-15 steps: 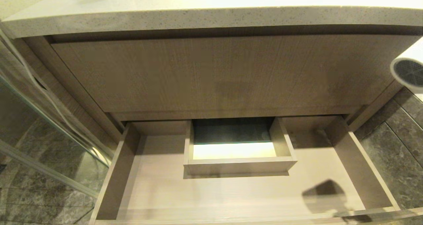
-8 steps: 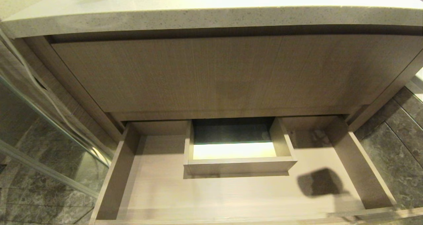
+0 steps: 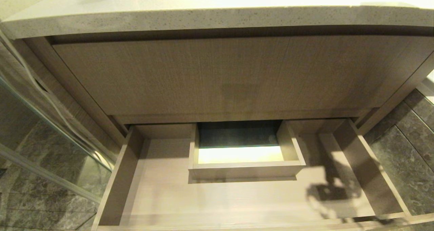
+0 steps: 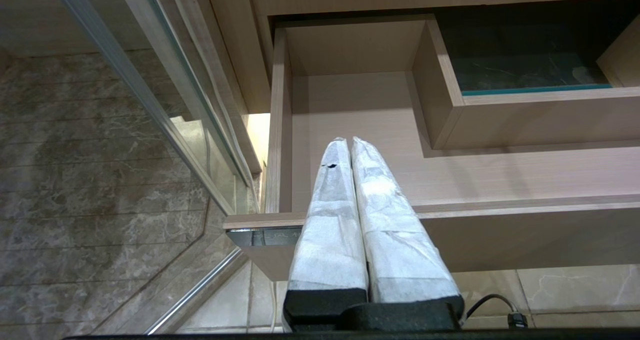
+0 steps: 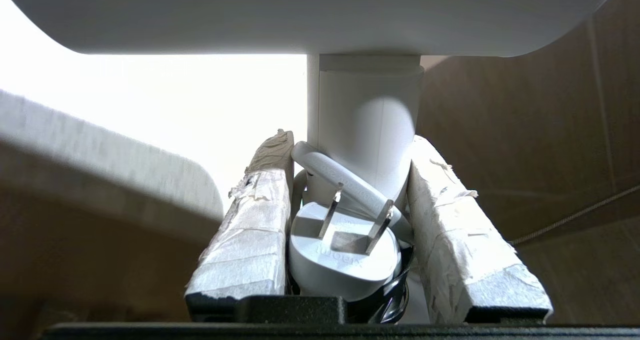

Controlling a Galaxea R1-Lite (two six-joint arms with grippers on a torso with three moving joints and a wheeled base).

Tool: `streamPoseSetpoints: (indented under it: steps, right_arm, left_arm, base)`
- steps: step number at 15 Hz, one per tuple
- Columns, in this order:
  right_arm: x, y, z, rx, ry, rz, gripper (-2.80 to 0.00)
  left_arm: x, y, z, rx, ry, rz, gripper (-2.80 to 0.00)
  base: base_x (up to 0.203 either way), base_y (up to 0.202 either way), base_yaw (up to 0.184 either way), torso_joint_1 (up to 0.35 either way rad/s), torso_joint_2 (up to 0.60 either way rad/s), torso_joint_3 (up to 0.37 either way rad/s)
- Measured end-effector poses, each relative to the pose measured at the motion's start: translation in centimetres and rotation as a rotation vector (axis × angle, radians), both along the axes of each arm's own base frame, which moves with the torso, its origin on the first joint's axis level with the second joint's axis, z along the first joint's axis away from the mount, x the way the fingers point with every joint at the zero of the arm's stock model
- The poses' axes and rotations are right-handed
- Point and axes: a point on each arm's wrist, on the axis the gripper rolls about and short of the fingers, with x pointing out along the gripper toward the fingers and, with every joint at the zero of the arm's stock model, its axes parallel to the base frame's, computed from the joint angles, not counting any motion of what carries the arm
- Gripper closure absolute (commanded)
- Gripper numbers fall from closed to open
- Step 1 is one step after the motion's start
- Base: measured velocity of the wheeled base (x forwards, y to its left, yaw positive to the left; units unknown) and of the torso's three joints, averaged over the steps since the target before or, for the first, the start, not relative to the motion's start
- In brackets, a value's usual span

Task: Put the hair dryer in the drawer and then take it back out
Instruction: Place it on the countertop

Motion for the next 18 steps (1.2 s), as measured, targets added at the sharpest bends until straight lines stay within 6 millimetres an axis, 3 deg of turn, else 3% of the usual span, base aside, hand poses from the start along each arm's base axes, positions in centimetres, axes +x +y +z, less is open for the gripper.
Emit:
streamPoseSetpoints:
  steps: [10, 18]
  right_arm:
    - [6.9, 0.9, -1.6, -0.068, -0.089, 0.009, 0.00]
    - [8.8, 1.0, -2.9, -0.089, -0.046, 0.008, 0.00]
  left_arm:
    - [0.0, 0.0, 0.0, 0.000, 0.001, 0.000, 0.00]
    - [0.0, 0.0, 0.0, 0.000, 0.000, 0.000, 0.00]
  base:
    - [0.000, 0.000, 0.000, 0.000, 0.00, 0.000]
    - [0.000, 0.000, 0.000, 0.000, 0.00, 0.000]
